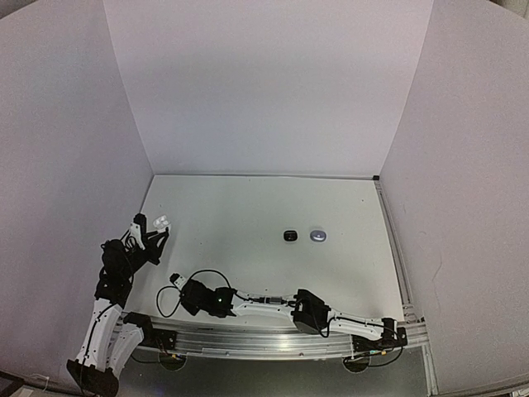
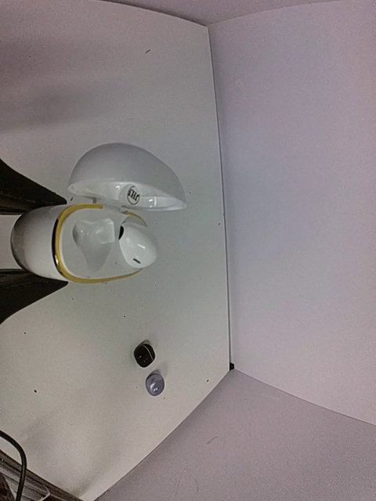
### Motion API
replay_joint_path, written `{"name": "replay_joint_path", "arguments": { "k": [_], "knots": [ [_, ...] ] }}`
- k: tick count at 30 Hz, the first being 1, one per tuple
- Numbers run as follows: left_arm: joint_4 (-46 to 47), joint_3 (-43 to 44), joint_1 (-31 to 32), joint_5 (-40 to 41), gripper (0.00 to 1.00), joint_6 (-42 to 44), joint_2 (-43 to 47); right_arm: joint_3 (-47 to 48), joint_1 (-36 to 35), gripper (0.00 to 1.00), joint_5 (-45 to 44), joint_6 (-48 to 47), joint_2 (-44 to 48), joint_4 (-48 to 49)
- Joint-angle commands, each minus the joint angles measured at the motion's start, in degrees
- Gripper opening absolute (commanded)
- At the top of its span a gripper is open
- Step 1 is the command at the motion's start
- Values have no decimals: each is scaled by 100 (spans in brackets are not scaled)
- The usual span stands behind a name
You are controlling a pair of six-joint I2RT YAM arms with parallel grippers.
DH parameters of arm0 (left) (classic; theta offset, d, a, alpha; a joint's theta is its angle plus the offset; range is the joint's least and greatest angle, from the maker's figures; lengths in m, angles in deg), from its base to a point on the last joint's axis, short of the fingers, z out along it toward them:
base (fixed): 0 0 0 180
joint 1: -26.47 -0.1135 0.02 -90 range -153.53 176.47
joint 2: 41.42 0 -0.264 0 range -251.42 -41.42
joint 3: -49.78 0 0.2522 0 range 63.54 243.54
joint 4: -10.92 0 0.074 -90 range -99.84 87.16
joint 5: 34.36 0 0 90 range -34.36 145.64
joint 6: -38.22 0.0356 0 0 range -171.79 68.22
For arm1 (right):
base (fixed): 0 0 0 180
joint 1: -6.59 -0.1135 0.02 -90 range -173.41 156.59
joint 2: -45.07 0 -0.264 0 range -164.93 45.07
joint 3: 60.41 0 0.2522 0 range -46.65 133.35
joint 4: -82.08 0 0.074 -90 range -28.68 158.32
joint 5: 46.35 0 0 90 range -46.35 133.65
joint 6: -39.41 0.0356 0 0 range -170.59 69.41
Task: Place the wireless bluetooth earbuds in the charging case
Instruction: Pick up the left earbud from the center of the board.
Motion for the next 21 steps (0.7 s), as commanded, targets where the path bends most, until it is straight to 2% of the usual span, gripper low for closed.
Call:
{"name": "replay_joint_path", "arguments": {
  "k": [1, 9, 14, 21],
  "knots": [
    [51, 46, -21, -144, 0, 50, 33, -66, -31, 37, -210, 64, -88, -251],
    [17, -10, -24, -162, 0, 13, 85, -303, -63, 34, -45, 187, 79, -536],
    [-83, 8, -21, -187, 0, 61, 112, -452, -63, 26, -62, 285, 255, -674],
    [-103, -10, -24, -206, 0, 67, 118, -725, -68, 30, -59, 461, 632, -1038]
  ]
}}
